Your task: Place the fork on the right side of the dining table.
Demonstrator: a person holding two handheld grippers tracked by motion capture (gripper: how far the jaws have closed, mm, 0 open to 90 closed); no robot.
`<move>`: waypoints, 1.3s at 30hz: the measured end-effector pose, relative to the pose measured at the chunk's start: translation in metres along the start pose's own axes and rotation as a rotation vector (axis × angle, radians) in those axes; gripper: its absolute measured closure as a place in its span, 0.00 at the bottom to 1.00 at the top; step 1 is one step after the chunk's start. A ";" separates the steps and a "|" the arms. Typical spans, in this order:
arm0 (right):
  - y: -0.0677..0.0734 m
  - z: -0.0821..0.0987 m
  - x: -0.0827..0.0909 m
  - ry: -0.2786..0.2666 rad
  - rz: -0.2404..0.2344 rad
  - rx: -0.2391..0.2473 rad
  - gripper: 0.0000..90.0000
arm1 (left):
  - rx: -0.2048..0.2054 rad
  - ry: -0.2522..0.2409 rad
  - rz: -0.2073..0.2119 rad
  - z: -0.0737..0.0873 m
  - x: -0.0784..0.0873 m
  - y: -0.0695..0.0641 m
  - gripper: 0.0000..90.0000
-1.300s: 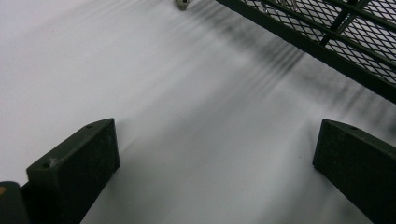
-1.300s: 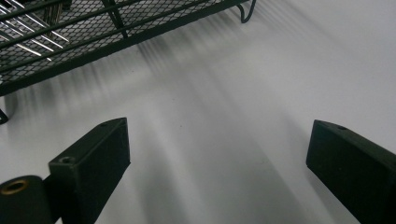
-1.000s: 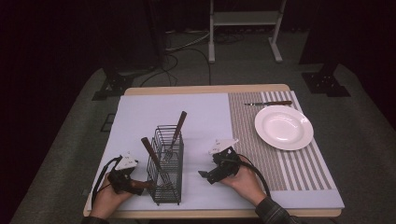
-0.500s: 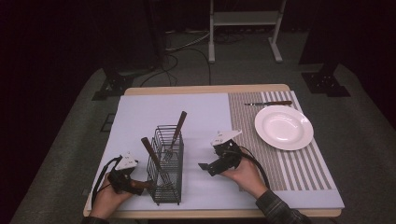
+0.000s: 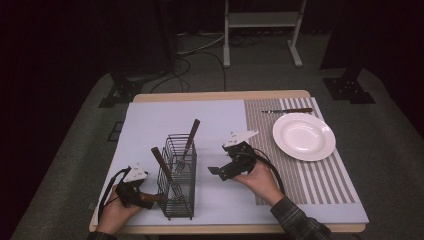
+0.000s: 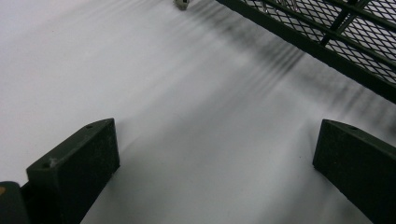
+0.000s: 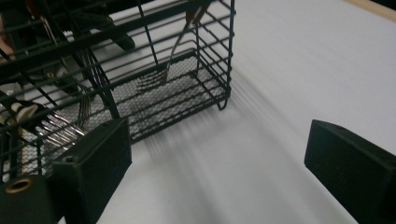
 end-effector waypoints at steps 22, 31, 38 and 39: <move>-0.005 -0.041 0.012 -0.107 -0.028 -0.011 0.15 | 0.000 0.002 0.001 0.000 0.000 0.000 0.00; -0.008 -0.055 0.012 -0.145 -0.023 -0.025 0.18 | 0.000 0.000 0.000 0.000 0.000 0.000 0.00; -0.010 -0.070 0.011 -0.181 -0.032 -0.032 0.23 | 0.001 -0.001 0.000 0.000 0.000 0.000 0.00; -0.011 -0.072 0.011 -0.180 -0.034 -0.031 0.23 | 0.001 -0.001 0.000 0.000 0.000 0.000 0.00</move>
Point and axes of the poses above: each handheld gripper's, and its own axes: x roughly backward along the jaws, z roughly out of its underside, y roughly to its left, the point moved 5 cm from there along -x, roughly forward along the jaws, and after that the axes turned 10 degrees about y, right-handed, at the moved point
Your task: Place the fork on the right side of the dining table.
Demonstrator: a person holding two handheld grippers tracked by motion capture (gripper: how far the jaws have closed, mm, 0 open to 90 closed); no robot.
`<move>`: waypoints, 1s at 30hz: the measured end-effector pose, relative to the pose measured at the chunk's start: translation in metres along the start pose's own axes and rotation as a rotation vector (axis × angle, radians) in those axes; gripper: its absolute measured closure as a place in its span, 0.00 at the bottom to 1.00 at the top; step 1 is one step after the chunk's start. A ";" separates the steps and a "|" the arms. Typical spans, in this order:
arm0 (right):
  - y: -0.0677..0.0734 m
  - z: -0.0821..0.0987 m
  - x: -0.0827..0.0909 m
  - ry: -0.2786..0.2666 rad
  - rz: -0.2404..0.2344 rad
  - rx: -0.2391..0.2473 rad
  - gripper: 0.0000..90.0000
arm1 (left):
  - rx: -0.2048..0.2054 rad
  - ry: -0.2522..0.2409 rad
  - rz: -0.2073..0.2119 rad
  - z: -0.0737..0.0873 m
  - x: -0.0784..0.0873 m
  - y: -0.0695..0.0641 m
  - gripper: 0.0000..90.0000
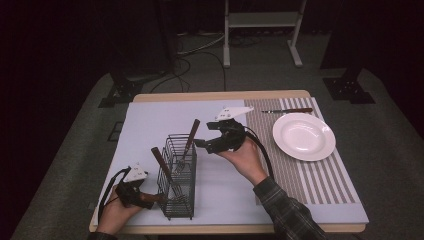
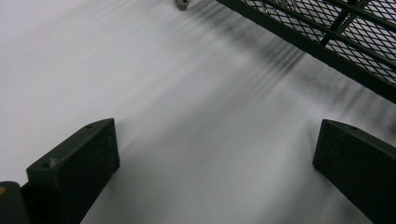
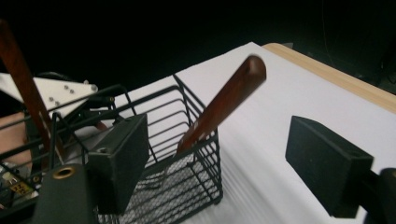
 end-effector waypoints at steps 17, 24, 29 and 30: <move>-0.004 -0.023 -0.016 -0.060 -0.010 -0.014 0.44 | -0.001 0.000 0.000 0.000 0.000 0.000 0.00; -0.005 -0.024 -0.021 -0.067 -0.018 -0.025 0.52 | -0.004 0.002 -0.001 0.000 0.000 0.000 0.00; -0.005 -0.025 -0.021 -0.068 -0.012 -0.026 0.59 | -0.004 0.003 -0.001 0.000 0.000 0.000 0.00; -0.005 -0.025 -0.021 -0.068 -0.010 -0.026 0.61 | -0.003 0.002 -0.001 0.000 0.000 0.000 0.00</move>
Point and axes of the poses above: each handheld gripper's, and its own axes: x roughly backward along the jaws, z roughly out of its underside, y roughly to its left, the point moved 5 cm from there along -x, roughly forward along the jaws, and after that the axes turned 10 degrees about y, right-handed, at the moved point
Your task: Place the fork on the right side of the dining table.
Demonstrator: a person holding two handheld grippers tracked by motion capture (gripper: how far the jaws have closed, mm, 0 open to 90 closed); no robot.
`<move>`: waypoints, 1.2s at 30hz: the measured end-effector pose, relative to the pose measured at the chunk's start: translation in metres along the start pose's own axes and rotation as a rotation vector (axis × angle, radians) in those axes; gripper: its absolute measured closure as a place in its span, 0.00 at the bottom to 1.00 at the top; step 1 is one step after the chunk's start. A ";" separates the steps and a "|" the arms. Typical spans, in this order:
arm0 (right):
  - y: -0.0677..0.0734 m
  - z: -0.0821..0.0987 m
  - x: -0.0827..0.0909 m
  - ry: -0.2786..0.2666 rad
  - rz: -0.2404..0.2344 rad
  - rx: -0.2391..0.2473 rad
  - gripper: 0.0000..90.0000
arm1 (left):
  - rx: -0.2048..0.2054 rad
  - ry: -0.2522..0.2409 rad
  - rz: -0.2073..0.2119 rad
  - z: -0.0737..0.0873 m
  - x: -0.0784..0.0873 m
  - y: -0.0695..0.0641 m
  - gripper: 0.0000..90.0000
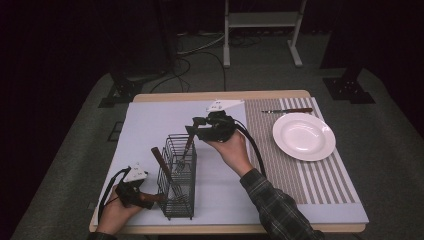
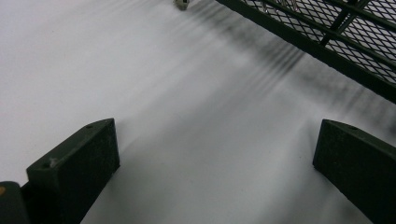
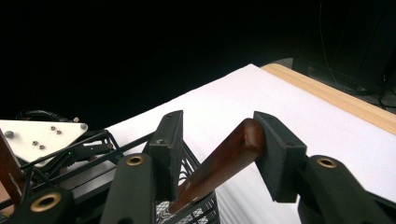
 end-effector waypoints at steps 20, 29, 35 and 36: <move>0.009 -0.005 0.010 -0.028 -0.036 0.020 0.83 | 0.002 -0.001 0.000 0.000 0.000 0.000 0.00; 0.026 -0.016 0.019 -0.065 -0.119 0.057 0.89 | 0.002 -0.001 0.000 0.000 0.000 0.000 0.00; 0.031 -0.019 0.021 -0.065 -0.127 0.073 0.89 | 0.002 -0.001 0.001 0.000 0.000 0.000 0.00; 0.031 -0.019 0.022 -0.069 -0.129 0.071 0.89 | 0.002 -0.001 0.001 0.000 0.000 0.000 0.00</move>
Point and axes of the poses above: each handheld gripper's, and its own axes: x roughly backward along the jaws, z roughly out of its underside, y roughly to its left, the point moved 5 cm from there along -x, roughly forward along the jaws, and after that the axes turned 10 degrees about y, right-handed, at the moved point
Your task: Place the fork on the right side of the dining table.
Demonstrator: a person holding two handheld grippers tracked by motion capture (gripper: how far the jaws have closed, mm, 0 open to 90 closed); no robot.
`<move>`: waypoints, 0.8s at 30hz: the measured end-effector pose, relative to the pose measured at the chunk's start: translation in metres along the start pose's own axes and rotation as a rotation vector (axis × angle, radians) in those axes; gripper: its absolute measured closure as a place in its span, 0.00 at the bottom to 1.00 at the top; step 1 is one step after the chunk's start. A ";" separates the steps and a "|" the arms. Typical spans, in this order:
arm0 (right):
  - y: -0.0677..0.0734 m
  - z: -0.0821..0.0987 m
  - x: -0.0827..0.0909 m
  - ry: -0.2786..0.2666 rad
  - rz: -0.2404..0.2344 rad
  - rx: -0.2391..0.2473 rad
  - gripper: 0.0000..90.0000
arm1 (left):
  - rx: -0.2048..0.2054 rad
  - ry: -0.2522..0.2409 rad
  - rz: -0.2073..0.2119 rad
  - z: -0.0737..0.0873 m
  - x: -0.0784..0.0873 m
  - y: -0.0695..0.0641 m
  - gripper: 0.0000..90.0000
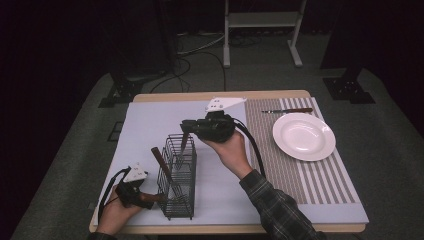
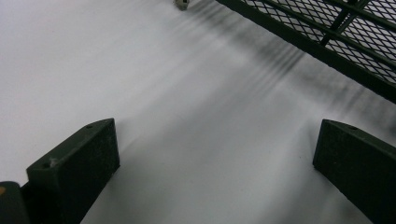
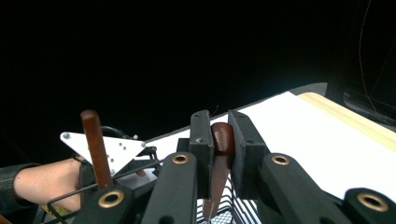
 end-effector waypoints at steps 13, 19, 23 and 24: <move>0.005 -0.016 0.022 -0.049 0.010 0.007 0.89 | 0.001 0.002 0.002 0.000 0.000 0.000 0.00; 0.006 -0.024 0.037 -0.075 0.026 0.017 0.89 | 0.001 0.001 0.002 0.000 0.000 0.000 0.00; 0.006 -0.030 0.047 -0.097 0.030 0.016 0.89 | 0.002 0.000 0.001 0.000 0.000 0.000 0.00; 0.006 -0.032 0.050 -0.105 0.025 0.014 0.89 | 0.001 0.000 0.001 0.000 0.000 0.000 0.00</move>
Point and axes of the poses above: each handheld gripper's, and its own axes: x roughly backward along the jaws, z roughly out of its underside, y roughly to its left, the point moved 5 cm from there along -x, roughly forward along the jaws, and after that the axes turned 10 degrees about y, right-handed, at the moved point
